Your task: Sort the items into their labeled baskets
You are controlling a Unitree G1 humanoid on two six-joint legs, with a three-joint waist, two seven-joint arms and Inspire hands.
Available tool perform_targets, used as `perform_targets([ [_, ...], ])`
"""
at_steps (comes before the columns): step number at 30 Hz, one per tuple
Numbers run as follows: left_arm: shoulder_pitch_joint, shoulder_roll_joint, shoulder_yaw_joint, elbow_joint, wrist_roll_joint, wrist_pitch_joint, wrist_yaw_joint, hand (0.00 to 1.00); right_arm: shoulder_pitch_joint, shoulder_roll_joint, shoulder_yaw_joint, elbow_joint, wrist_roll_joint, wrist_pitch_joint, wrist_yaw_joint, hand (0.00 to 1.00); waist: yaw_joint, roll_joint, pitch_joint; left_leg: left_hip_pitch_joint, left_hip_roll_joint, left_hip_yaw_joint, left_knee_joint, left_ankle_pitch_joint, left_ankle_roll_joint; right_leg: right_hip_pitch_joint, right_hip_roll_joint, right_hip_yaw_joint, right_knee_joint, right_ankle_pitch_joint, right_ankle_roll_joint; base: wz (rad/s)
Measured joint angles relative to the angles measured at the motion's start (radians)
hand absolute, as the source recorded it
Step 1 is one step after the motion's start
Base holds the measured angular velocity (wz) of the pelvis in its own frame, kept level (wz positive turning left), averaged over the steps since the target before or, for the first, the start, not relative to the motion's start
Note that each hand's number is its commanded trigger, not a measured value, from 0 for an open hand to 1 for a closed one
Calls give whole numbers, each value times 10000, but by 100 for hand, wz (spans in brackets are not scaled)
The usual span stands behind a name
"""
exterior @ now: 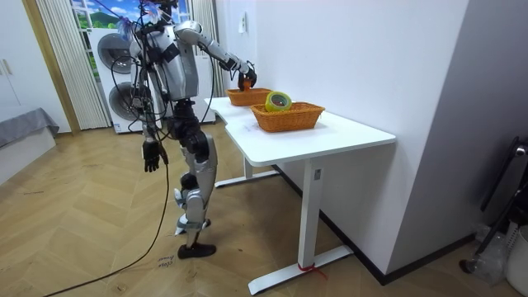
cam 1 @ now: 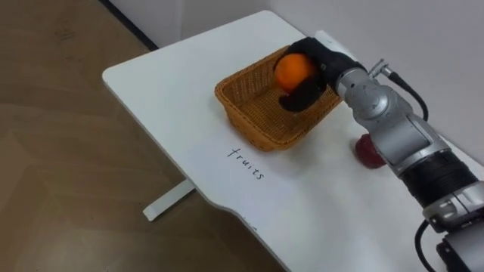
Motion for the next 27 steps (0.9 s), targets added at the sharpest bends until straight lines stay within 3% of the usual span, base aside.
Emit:
perform_targets([
  [10, 60, -3, 5, -83, 8, 18, -19, 0, -294, 0, 1, 43, 2, -10, -359, 0, 6, 33, -60, 63, -5, -41, 75, 2, 0, 45, 1, -11, -3, 0, 0, 0],
  [27, 68, -8, 15, -84, 47, 22, -19, 0, -293, -7, 0, 52, -27, -84, -347, 0, -142, 73, -53, 48, 6, 50, 91, 10, -17, 66, -3, 11, 16, -1, 2, -1],
])
